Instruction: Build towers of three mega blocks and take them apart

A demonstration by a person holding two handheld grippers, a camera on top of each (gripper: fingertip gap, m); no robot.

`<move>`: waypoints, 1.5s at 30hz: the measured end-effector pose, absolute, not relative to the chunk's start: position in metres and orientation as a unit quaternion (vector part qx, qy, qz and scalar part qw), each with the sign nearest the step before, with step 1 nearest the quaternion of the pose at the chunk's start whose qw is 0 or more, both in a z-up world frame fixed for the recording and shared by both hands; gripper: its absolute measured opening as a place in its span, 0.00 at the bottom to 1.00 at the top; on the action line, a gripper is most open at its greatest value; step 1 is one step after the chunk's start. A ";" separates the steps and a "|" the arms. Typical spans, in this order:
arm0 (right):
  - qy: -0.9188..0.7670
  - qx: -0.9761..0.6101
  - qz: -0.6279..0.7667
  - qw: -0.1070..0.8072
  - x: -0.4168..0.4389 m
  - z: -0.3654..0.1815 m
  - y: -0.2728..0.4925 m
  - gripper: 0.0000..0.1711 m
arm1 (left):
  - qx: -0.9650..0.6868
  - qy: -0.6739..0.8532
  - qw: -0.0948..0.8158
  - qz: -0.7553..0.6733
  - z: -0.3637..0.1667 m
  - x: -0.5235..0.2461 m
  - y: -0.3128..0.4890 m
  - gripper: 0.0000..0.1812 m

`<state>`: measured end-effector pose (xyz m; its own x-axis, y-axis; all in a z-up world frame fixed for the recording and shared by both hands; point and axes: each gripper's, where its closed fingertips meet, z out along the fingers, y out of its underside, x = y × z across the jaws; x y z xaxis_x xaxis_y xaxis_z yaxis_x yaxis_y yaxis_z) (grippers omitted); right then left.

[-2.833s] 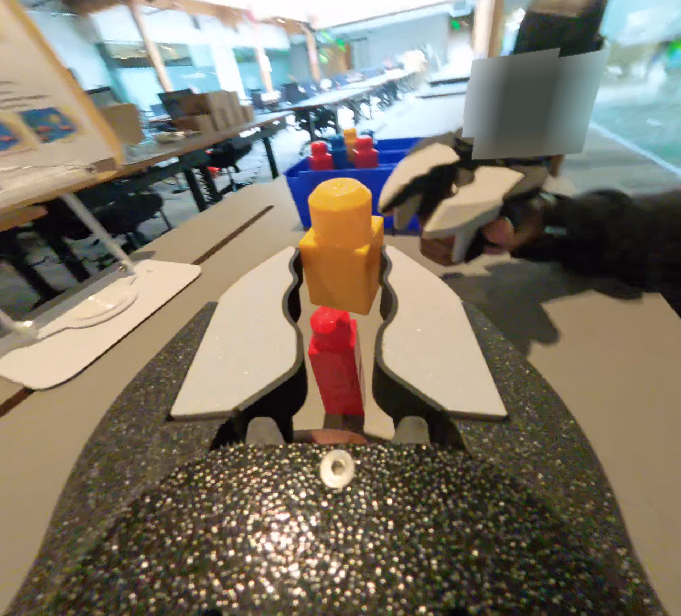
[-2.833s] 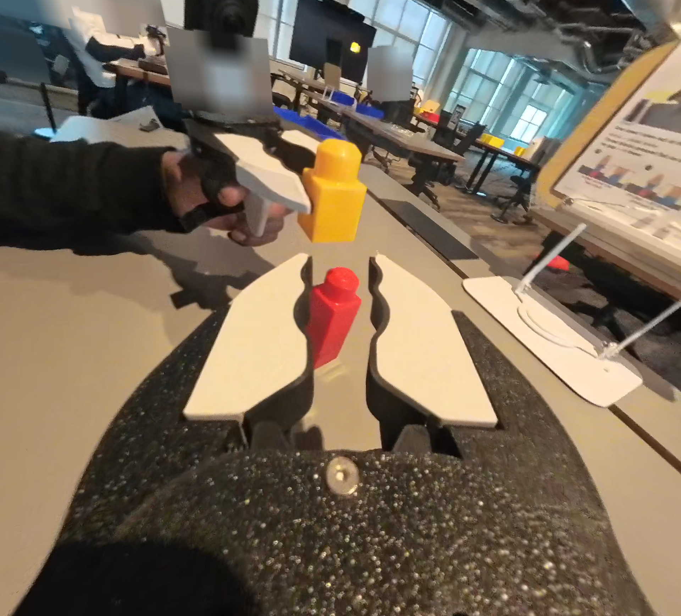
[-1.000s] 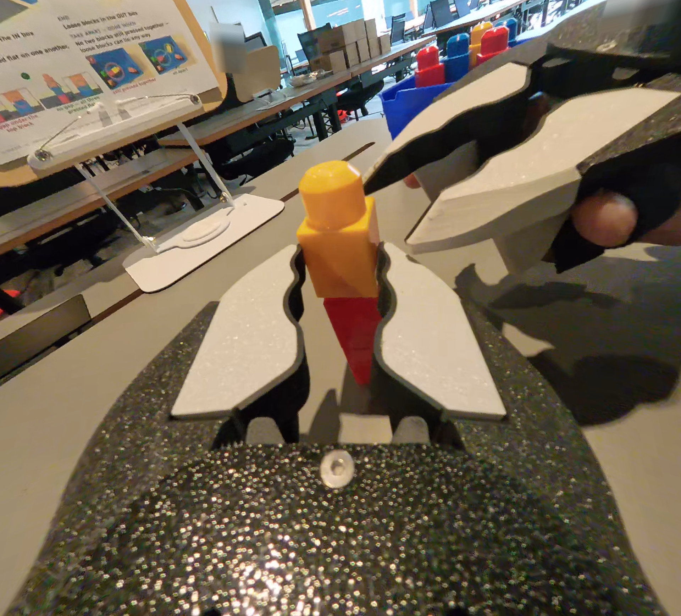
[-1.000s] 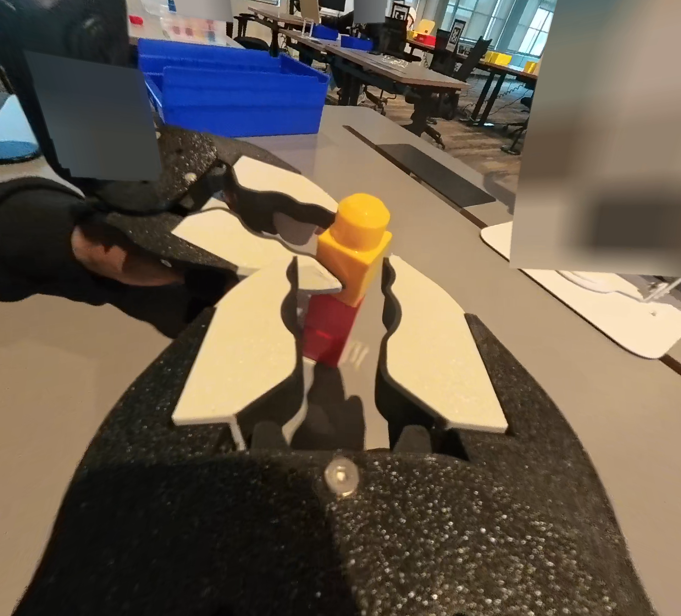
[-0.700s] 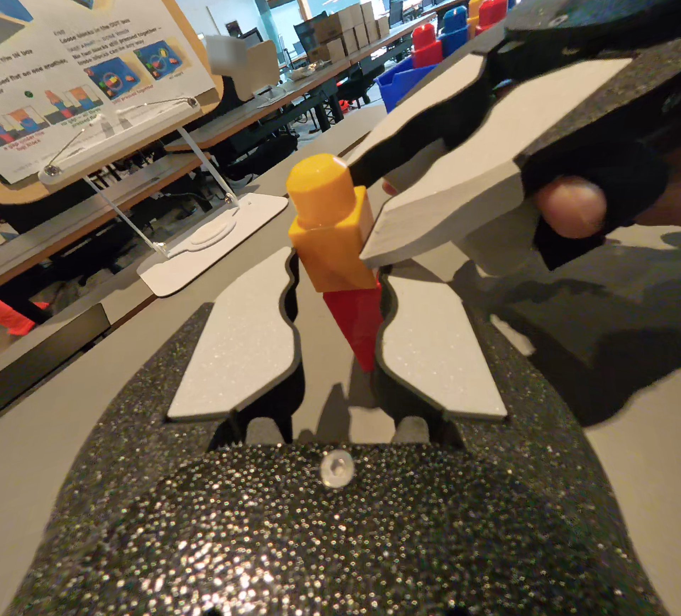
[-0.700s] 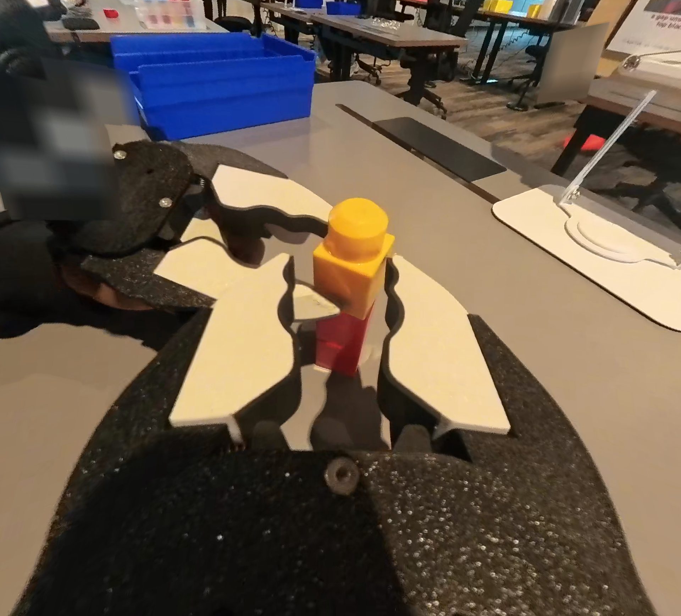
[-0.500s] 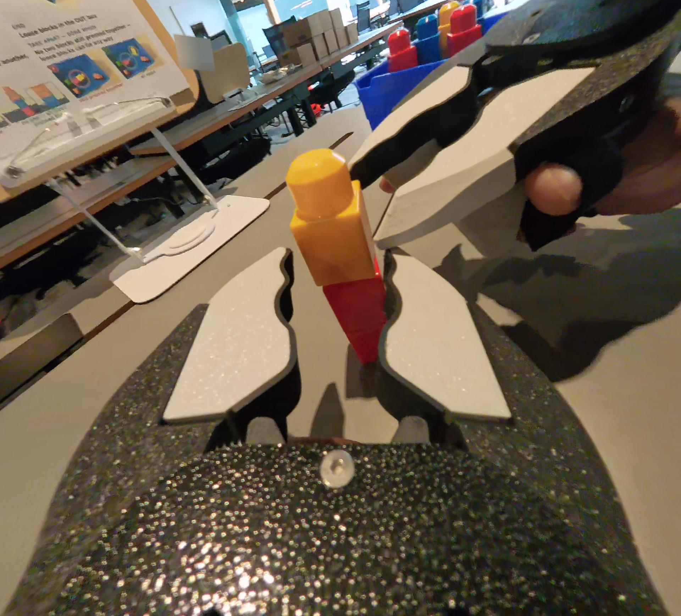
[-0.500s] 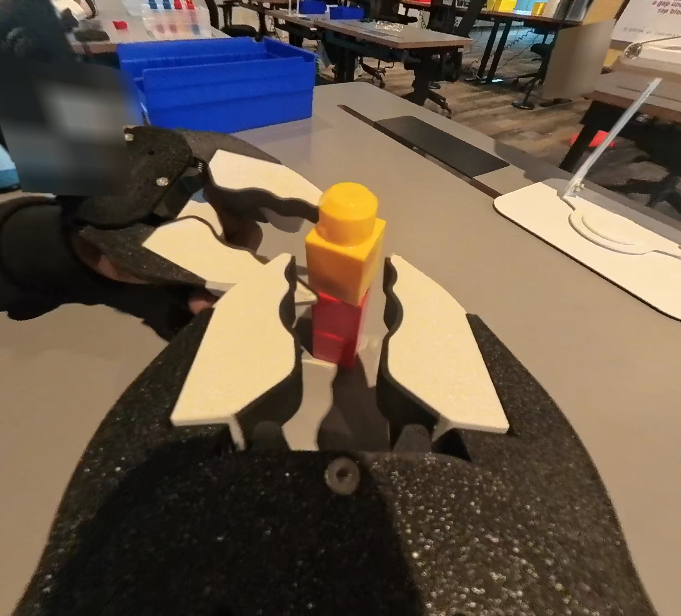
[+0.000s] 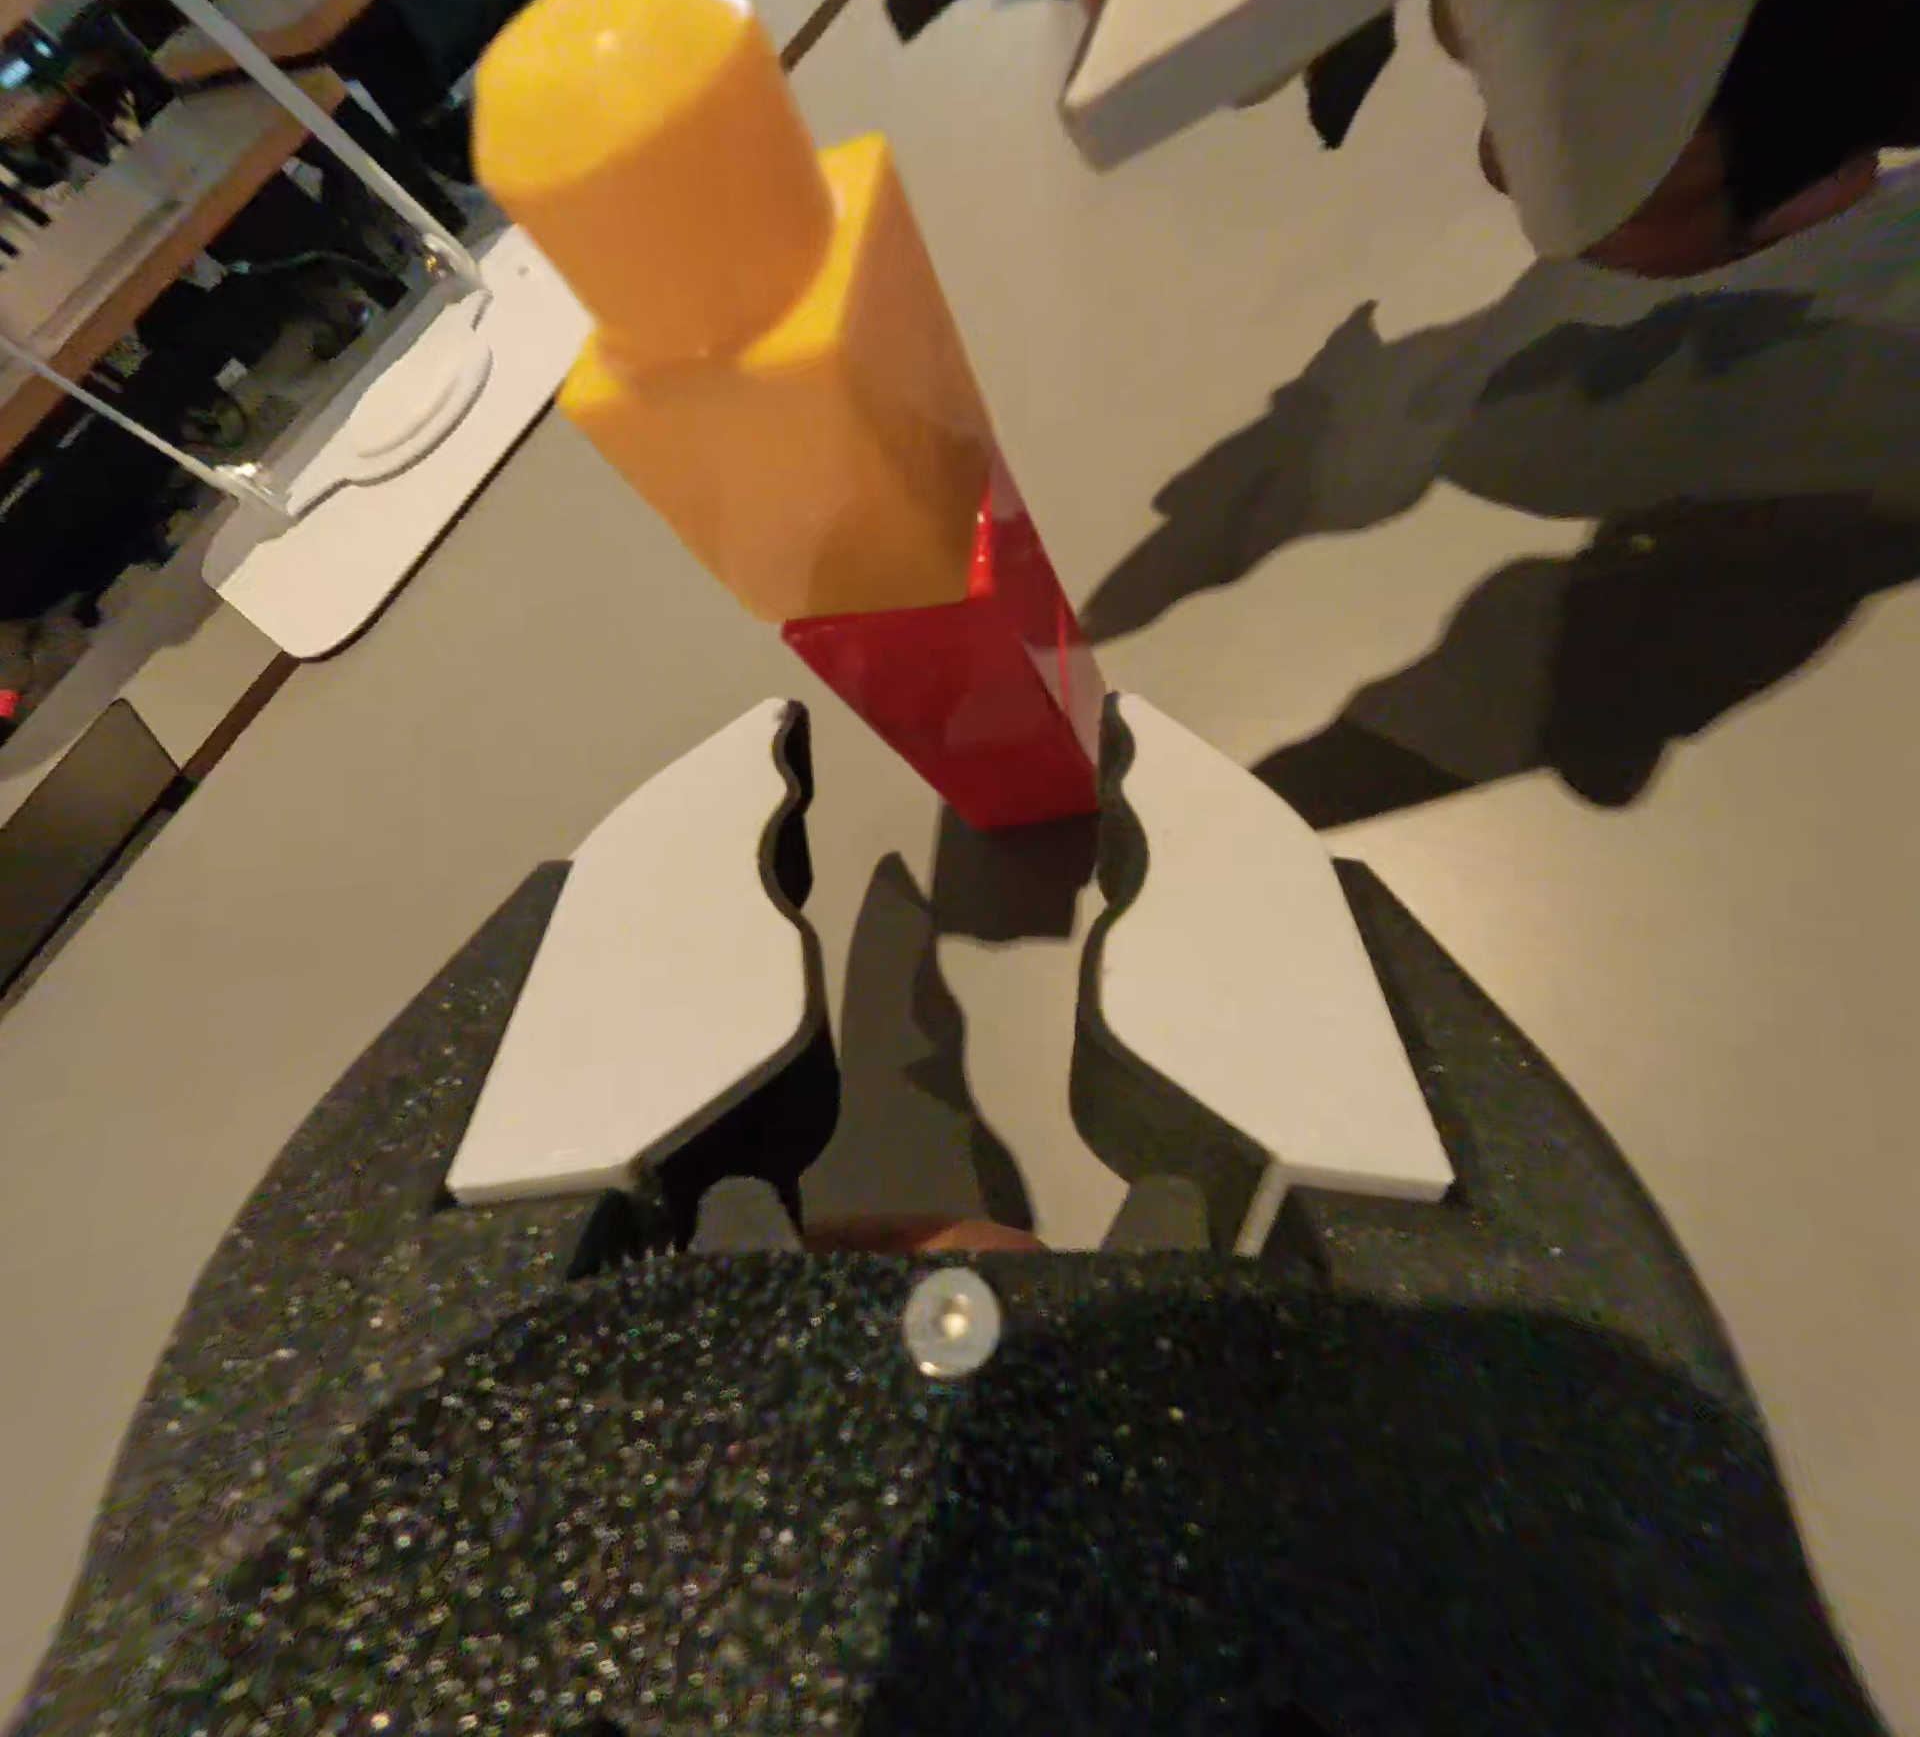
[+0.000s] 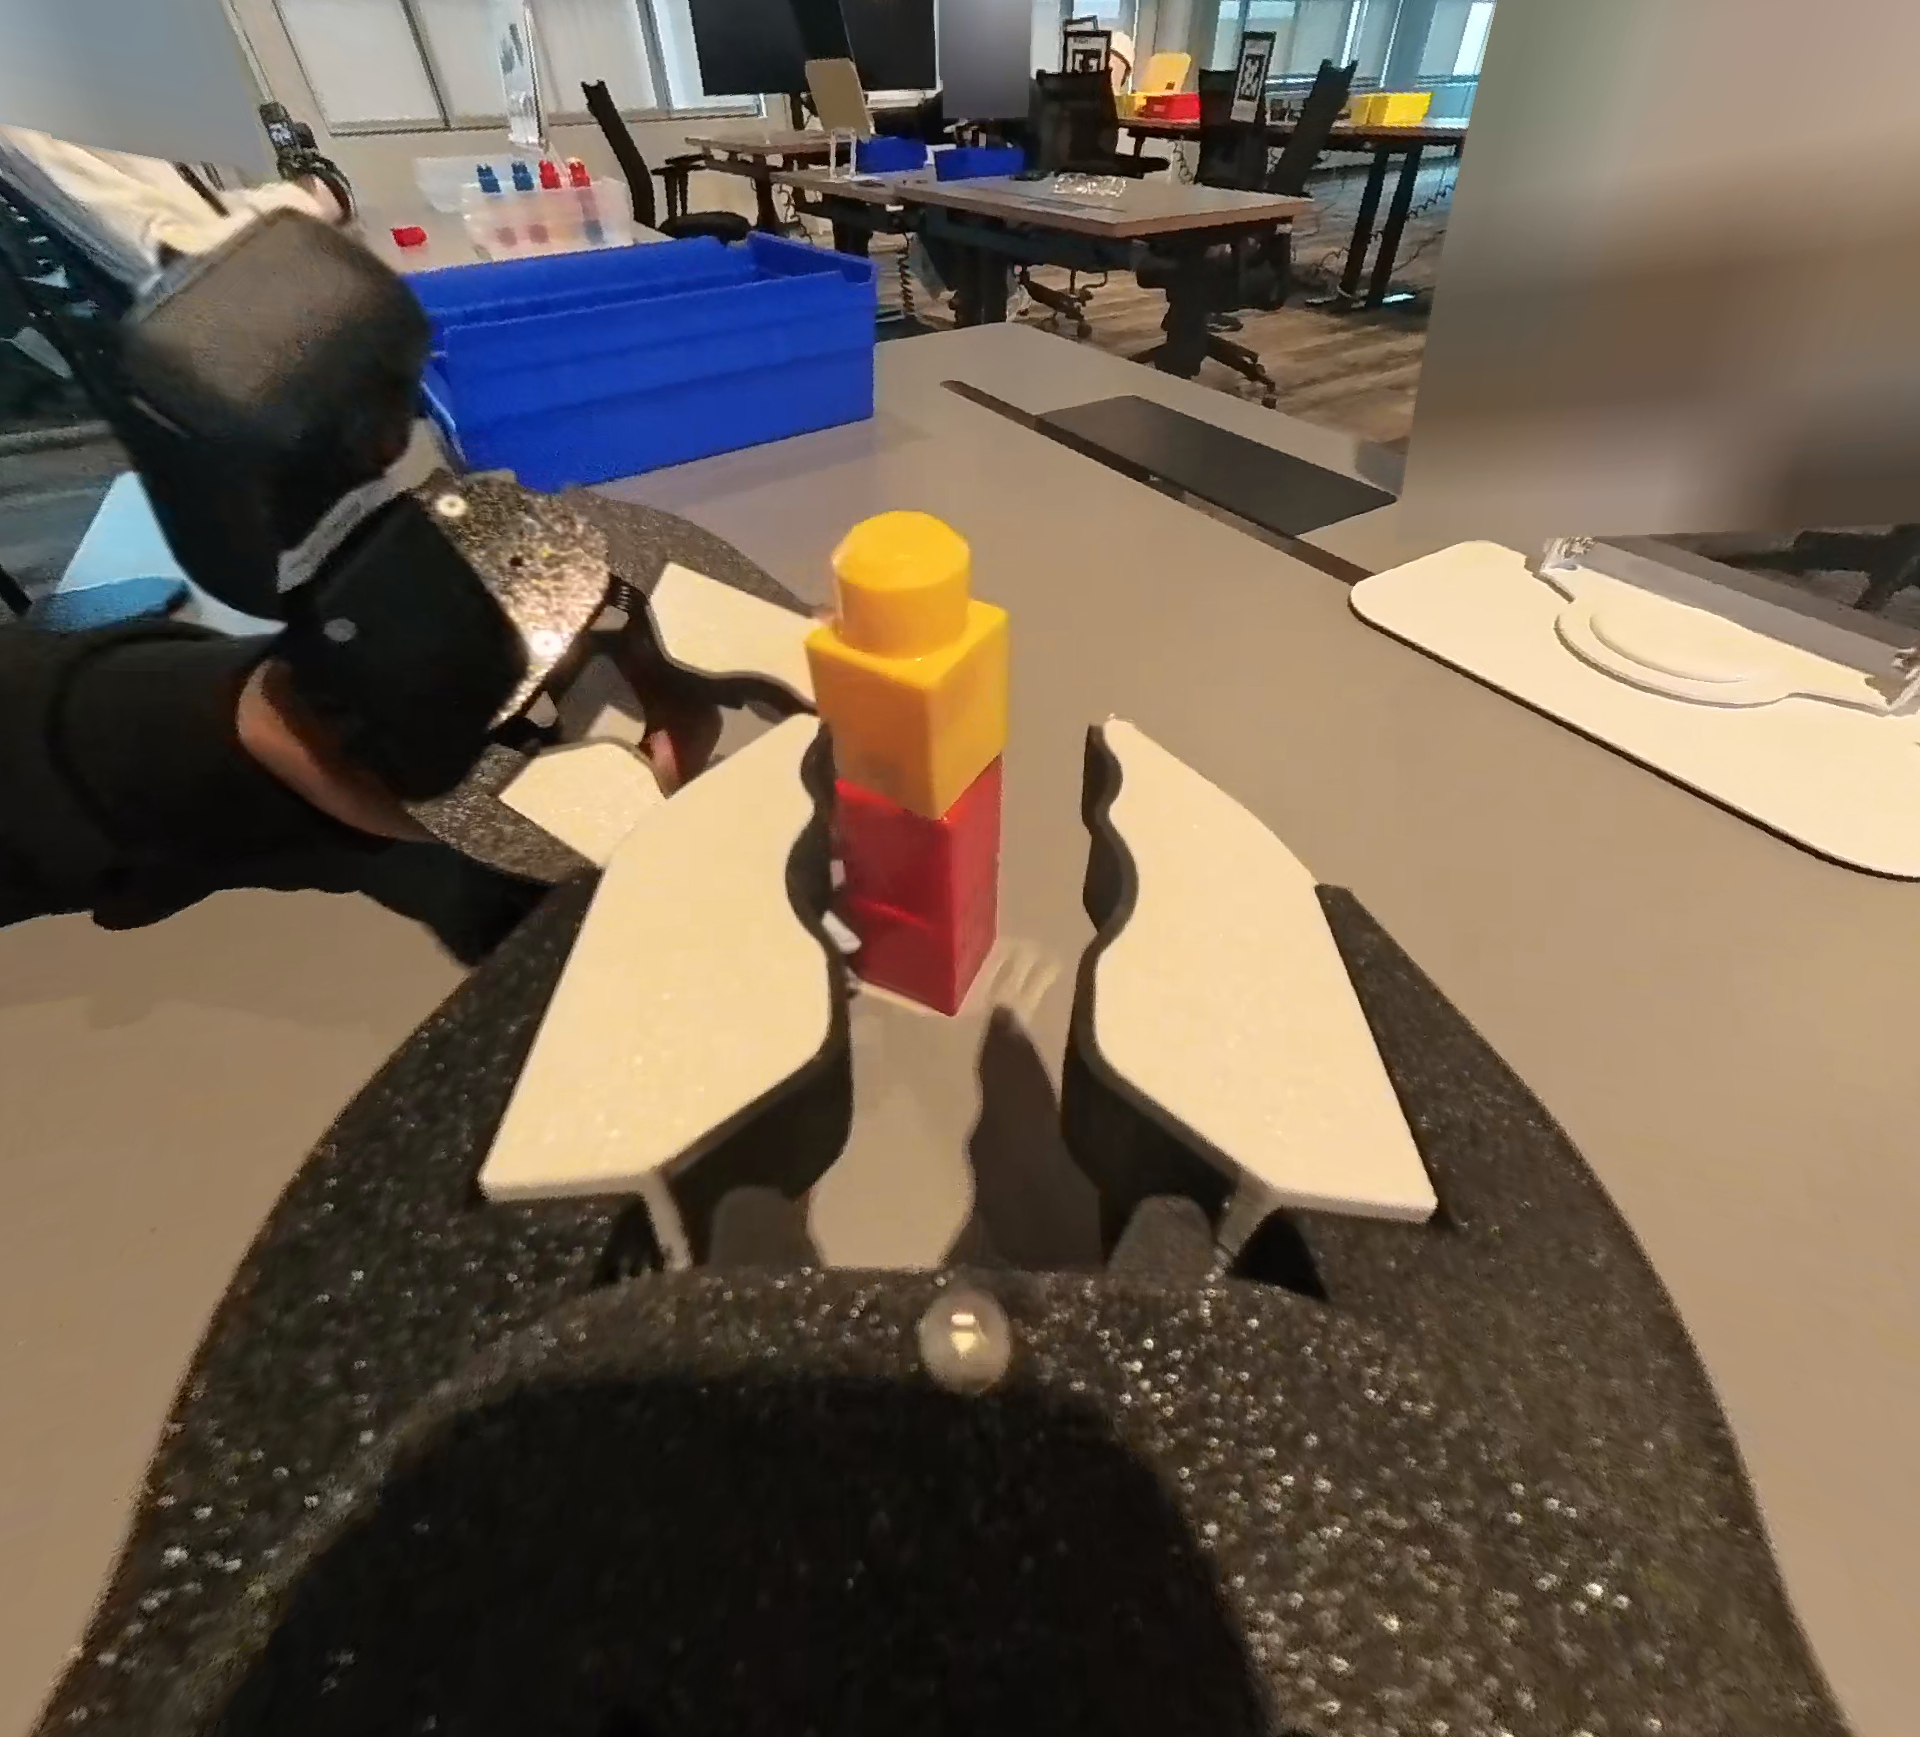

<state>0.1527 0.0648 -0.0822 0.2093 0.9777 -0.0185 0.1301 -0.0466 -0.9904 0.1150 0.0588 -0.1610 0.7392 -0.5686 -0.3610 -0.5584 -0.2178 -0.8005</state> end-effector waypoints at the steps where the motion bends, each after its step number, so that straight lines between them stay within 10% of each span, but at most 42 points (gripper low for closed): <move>1: -0.473 -0.591 0.414 0.505 0.152 -0.084 0.065 0.27 | -0.779 0.367 0.509 0.000 -0.162 0.116 0.059 0.28; 45: -0.599 -0.473 0.452 0.462 0.137 -0.097 0.062 0.26 | -0.722 0.513 0.413 -0.212 -0.171 0.138 0.066 0.19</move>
